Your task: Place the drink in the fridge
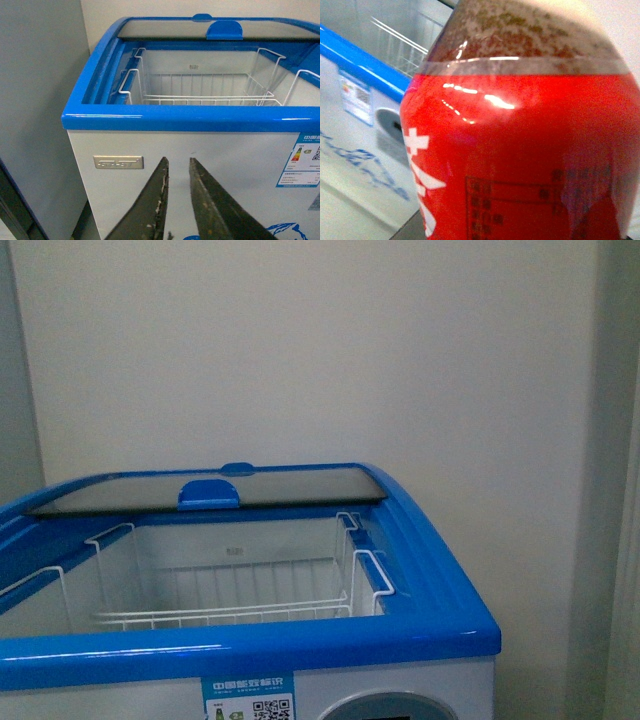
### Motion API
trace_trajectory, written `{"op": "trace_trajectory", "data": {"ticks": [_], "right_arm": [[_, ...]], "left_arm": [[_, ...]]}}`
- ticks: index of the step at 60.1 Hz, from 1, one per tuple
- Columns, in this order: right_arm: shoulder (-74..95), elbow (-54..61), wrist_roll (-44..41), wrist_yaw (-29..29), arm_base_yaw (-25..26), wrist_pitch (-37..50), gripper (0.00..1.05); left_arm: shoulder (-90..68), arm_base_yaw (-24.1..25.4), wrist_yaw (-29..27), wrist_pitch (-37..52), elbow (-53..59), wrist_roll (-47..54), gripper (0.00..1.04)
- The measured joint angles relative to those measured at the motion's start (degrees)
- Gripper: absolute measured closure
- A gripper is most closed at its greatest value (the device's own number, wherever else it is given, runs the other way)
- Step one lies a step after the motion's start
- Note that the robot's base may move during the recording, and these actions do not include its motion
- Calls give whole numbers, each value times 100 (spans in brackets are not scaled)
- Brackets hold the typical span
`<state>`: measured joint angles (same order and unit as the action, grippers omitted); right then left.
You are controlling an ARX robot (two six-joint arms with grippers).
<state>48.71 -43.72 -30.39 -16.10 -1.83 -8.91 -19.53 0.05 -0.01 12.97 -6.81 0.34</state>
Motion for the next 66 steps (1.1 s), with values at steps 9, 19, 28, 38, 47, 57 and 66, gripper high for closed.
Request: {"op": "trace_trajectory", "data": {"ticks": [9, 19, 28, 38, 47, 57, 66], "right_arm": [[1447, -1202, -1467, 129, -168, 61, 68], [3386, -2944, -3209, 271, -732, -809, 68], [4675, -4478, -3746, 511, -1320, -1379, 68], [6212, -6564, -3978, 785, -1993, -1502, 68], [7578, -8220, -4033, 994, -2430, -1666, 68], [8275, -8323, -3978, 1102, -2566, -1543, 68], [8673, -8312, -3866, 1325, -2568, -1169, 68]], "left_arm": [[170, -2, -2, -59, 116, -7, 102], [385, 0, 0, -157, 260, -20, 102], [546, -2, 0, -238, 334, -20, 102], [754, -2, 0, -358, 413, -20, 102], [1429, 0, 0, -942, 592, -17, 102], [1904, -4, 0, -1276, 595, -20, 102], [1917, -4, -2, -1290, 595, -22, 102]]}}
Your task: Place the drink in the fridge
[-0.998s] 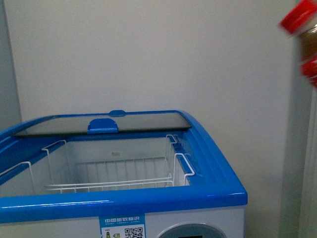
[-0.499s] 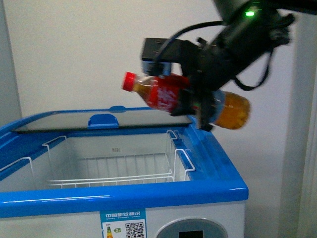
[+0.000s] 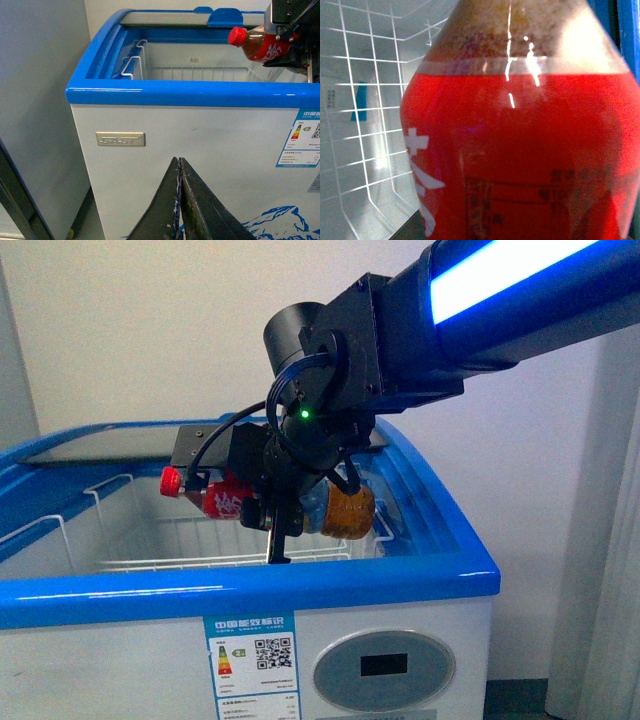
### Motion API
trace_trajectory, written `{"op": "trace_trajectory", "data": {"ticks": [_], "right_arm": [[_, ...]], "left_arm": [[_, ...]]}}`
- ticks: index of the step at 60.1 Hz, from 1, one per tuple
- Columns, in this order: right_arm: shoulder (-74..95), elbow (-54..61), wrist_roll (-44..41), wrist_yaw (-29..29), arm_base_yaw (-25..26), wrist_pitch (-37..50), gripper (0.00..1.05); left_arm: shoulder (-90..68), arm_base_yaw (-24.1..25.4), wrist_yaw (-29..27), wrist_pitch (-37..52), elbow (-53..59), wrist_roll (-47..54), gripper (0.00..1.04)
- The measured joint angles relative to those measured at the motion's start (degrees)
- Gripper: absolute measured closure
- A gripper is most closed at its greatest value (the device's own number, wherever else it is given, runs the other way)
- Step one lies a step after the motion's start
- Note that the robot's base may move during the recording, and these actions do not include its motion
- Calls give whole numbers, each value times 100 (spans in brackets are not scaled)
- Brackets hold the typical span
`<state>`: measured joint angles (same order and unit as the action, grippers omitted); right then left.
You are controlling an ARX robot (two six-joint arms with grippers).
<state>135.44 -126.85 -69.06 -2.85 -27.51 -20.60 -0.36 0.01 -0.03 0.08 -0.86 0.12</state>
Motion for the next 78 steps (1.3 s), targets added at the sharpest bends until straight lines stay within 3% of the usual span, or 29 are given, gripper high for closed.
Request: {"op": "trace_trajectory", "data": {"ticks": [12, 34, 52, 58, 78], "right_arm": [[428, -136, 28, 376, 26, 529, 68], [1445, -389, 199, 527, -37, 1110, 68], [1423, -282, 247, 437, -98, 1268, 28], [1150, 42, 302, 271, -101, 1401, 6], [-1088, 1814, 688, -341, 0, 1705, 7]], "left_arm": [[0, 0, 0, 0, 0, 2, 102], [0, 0, 0, 0, 0, 2, 102], [0, 0, 2, 0, 0, 2, 102], [0, 0, 2, 0, 0, 2, 102], [0, 0, 2, 0, 0, 2, 102]]}}
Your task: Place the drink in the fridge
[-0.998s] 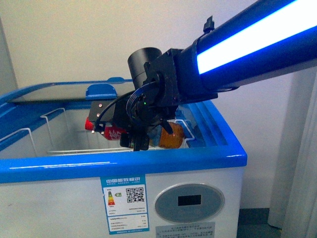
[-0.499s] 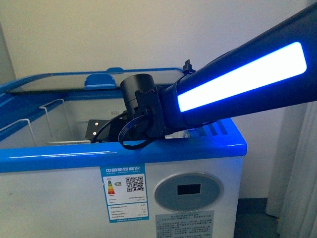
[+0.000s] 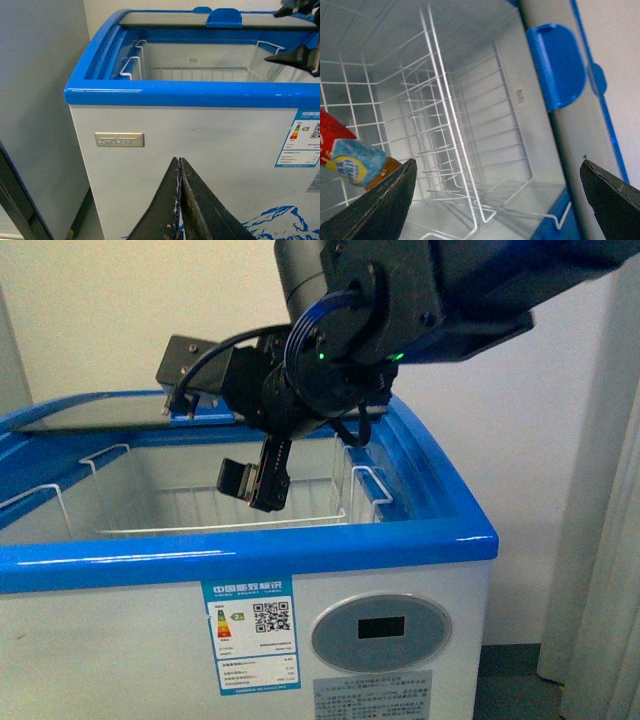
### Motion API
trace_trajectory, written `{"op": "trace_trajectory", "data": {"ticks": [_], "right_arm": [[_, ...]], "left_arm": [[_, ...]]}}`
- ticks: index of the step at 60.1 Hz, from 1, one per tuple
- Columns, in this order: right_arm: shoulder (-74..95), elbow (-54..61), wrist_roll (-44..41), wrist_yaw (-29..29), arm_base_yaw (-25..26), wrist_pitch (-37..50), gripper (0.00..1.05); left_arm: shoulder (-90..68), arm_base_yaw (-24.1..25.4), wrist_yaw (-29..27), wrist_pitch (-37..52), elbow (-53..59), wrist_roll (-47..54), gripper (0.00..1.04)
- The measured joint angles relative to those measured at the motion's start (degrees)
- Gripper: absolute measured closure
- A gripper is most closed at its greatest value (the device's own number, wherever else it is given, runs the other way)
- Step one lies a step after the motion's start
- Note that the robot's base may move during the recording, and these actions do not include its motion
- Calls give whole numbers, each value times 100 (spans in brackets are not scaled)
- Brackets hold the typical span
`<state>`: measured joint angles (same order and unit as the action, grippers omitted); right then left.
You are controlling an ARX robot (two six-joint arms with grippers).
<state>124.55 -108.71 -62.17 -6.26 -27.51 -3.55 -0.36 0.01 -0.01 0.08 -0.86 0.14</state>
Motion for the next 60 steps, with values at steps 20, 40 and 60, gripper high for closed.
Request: {"op": "trace_trajectory", "data": {"ticks": [20, 40, 60], "right_arm": [[-2586, 1954, 1871, 645, 920, 1104, 7], [-7410, 5473, 5549, 1073, 3294, -262, 7], [-10647, 8019, 6118, -673, 4015, -463, 39]], "left_arm": [[0, 0, 0, 0, 0, -2, 102], [0, 0, 0, 0, 0, 0, 102], [0, 0, 0, 0, 0, -2, 102]]}}
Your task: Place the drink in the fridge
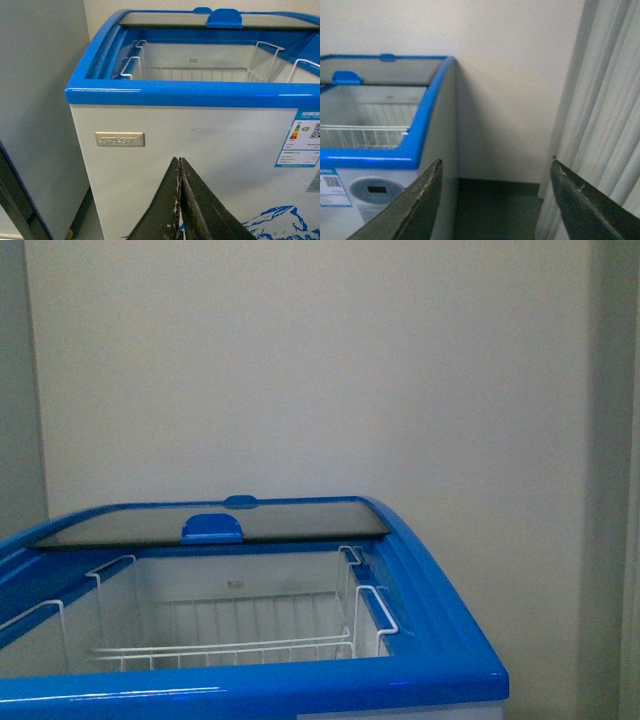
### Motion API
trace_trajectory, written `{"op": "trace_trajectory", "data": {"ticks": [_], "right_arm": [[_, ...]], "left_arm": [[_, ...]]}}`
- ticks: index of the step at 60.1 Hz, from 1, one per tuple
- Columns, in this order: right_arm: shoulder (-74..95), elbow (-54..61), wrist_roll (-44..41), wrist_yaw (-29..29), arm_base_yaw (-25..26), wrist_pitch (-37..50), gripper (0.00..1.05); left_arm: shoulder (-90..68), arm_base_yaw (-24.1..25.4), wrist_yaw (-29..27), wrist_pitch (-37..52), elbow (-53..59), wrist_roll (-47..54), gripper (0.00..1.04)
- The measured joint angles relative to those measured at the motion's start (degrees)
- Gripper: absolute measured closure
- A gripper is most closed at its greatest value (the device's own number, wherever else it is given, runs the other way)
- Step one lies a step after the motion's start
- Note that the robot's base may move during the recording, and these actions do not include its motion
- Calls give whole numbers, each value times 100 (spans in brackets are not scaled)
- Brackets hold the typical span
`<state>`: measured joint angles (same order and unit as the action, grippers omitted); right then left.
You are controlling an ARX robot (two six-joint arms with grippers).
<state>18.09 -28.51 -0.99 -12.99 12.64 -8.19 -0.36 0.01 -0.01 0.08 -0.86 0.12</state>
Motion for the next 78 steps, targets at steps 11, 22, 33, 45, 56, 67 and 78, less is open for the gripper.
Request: {"op": "trace_trajectory", "data": {"ticks": [11, 22, 33, 45, 56, 67, 78], "right_arm": [[-411, 988, 24, 1051, -758, 247, 71], [-826, 1585, 37, 1281, -1233, 496, 102], [-1099, 2006, 39, 1281, -1241, 636, 102], [-1290, 2273, 37, 1279, -1241, 706, 102], [-1399, 2406, 39, 1281, -1241, 741, 102], [-1480, 2490, 39, 1281, -1241, 758, 102], [-1556, 2601, 39, 1281, -1244, 776, 102]], "left_arm": [[2, 0, 4, 0, 0, 2, 102], [2, 0, 0, 0, 0, 0, 102], [2, 0, 0, 0, 0, 2, 102], [2, 0, 0, 0, 0, 0, 102], [2, 0, 0, 0, 0, 0, 102], [2, 0, 0, 0, 0, 0, 102], [2, 0, 0, 0, 0, 0, 102]]}}
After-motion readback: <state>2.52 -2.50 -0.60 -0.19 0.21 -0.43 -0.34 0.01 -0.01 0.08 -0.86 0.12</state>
